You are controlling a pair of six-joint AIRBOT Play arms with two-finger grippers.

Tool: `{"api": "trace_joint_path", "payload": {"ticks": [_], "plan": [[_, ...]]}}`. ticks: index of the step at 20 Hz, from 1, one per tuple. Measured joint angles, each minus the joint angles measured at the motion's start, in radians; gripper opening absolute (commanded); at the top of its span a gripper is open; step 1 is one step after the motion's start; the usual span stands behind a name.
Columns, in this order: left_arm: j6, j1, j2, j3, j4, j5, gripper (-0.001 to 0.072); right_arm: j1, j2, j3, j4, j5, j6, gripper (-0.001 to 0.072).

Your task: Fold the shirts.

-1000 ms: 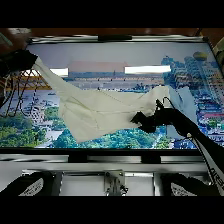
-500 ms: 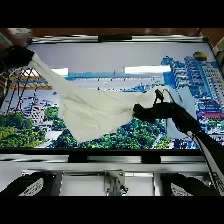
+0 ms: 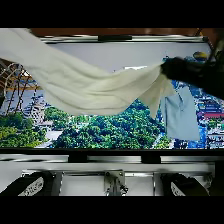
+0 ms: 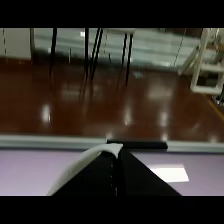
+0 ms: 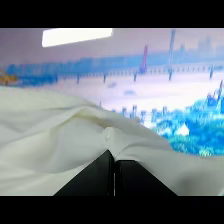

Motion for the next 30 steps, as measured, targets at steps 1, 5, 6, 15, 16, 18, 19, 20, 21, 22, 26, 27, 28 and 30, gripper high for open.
{"api": "trace_joint_path", "payload": {"ticks": [1, 5, 6, 15, 16, 18, 19, 20, 21, 22, 26, 27, 28, 30], "plan": [[0.000, 0.003, 0.002, 0.060, 0.000, 0.013, 0.0030, -0.004, 0.024, 0.042, -0.008, -0.002, -0.001, 0.0062], [0.002, 0.013, 0.047, 0.211, -0.001, 0.161, 0.0030, -0.010, 0.095, 0.146, 0.023, -0.084, 0.000, 0.0062], [0.003, 0.024, 0.061, 0.226, 0.000, 0.196, 0.0029, -0.010, 0.105, 0.156, 0.039, -0.131, 0.006, 0.0062], [0.007, 0.154, 0.061, 0.043, 0.011, -0.005, 0.0029, -0.010, 0.037, -0.084, 0.173, -0.414, 0.072, 0.0063], [0.008, 0.158, 0.039, 0.011, 0.011, -0.017, 0.0030, -0.006, 0.011, -0.143, 0.194, -0.365, 0.063, 0.0062], [0.008, 0.164, -0.030, -0.039, 0.011, -0.047, 0.0030, 0.021, -0.072, -0.237, 0.226, -0.239, 0.033, 0.0063], [0.008, 0.166, -0.071, -0.053, 0.006, -0.047, 0.0030, 0.038, -0.125, -0.267, 0.239, -0.166, 0.018, 0.0063], [0.008, 0.167, -0.111, -0.063, -0.002, -0.043, 0.0030, 0.054, -0.177, -0.286, 0.249, -0.084, 0.008, 0.0063], [0.008, 0.168, -0.156, -0.072, -0.017, -0.039, 0.0030, 0.069, -0.232, -0.301, 0.256, -0.002, 0.001, 0.0063], [0.008, 0.168, -0.198, -0.077, -0.037, -0.038, 0.0031, 0.084, -0.286, -0.309, 0.264, 0.092, -0.002, 0.0063], [0.007, 0.143, -0.358, -0.088, -0.107, -0.067, 0.0055, 0.108, -0.443, -0.319, 0.289, 0.338, 0.021, 0.0268], [0.006, 0.132, -0.394, -0.089, -0.117, -0.092, 0.0244, 0.111, -0.463, -0.320, 0.294, 0.362, 0.028, 0.0454], [-0.001, 0.122, -0.425, -0.089, -0.124, -0.124, 0.0605, 0.113, -0.478, -0.321, 0.297, 0.376, 0.029, 0.0463], [-0.047, 0.107, -0.474, -0.091, -0.133, -0.210, 0.0706, 0.109, -0.482, -0.316, 0.297, 0.372, 0.035, 0.0465]]}}
